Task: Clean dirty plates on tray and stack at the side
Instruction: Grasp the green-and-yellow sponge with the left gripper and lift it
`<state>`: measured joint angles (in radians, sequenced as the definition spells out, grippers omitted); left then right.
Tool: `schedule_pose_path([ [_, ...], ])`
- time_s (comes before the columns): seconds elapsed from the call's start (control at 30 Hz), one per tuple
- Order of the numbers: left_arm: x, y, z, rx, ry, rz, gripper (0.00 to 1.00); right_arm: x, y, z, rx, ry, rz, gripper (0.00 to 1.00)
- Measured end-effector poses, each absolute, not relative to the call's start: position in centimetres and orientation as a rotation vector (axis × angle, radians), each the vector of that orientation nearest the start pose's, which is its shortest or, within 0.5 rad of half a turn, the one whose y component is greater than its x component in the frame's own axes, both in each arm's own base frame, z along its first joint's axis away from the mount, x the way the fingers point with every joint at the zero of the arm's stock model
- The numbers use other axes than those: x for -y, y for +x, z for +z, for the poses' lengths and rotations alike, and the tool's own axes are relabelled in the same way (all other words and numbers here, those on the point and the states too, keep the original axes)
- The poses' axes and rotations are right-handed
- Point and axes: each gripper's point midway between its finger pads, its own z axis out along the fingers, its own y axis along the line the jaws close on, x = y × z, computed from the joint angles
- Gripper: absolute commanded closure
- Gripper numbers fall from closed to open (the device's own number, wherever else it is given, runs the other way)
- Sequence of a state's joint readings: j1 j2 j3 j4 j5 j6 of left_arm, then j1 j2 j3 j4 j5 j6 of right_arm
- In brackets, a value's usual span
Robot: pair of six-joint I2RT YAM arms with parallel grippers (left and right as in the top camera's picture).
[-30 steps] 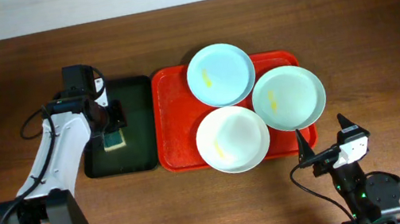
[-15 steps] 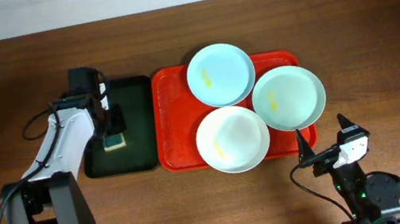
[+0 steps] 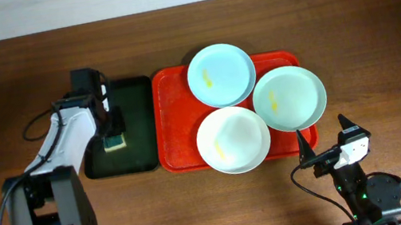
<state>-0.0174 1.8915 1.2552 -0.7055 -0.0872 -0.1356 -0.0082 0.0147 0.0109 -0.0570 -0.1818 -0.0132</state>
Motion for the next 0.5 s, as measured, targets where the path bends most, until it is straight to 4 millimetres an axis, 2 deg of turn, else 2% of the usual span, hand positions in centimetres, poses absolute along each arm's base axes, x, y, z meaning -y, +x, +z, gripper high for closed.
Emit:
schedule_pose_path([
  [0.1, -0.8, 39.1, 1.8, -2.920, -0.188, 0.106, 0.73, -2.9, 24.4, 16.2, -1.626, -0.143, 0.133, 0.01],
  [0.37, -0.9, 39.1, 1.7, -2.921, -0.187, 0.110, 0.75, -2.9, 24.4, 16.2, -1.626, -0.143, 0.132, 0.01],
  [0.4, -0.9, 39.1, 1.6, -2.924, -0.187, 0.110, 0.79, -2.9, 24.4, 16.2, -1.626, -0.143, 0.132, 0.01],
  [0.47, -0.9, 39.1, 1.3, -2.931, -0.183, 0.111, 1.00, -2.9, 24.4, 16.2, -1.626, -0.143, 0.132, 0.01],
  [0.5, -0.9, 39.1, 1.2, -2.933, -0.187, 0.111, 1.00, -2.9, 24.4, 16.2, -1.626, -0.143, 0.132, 0.02],
])
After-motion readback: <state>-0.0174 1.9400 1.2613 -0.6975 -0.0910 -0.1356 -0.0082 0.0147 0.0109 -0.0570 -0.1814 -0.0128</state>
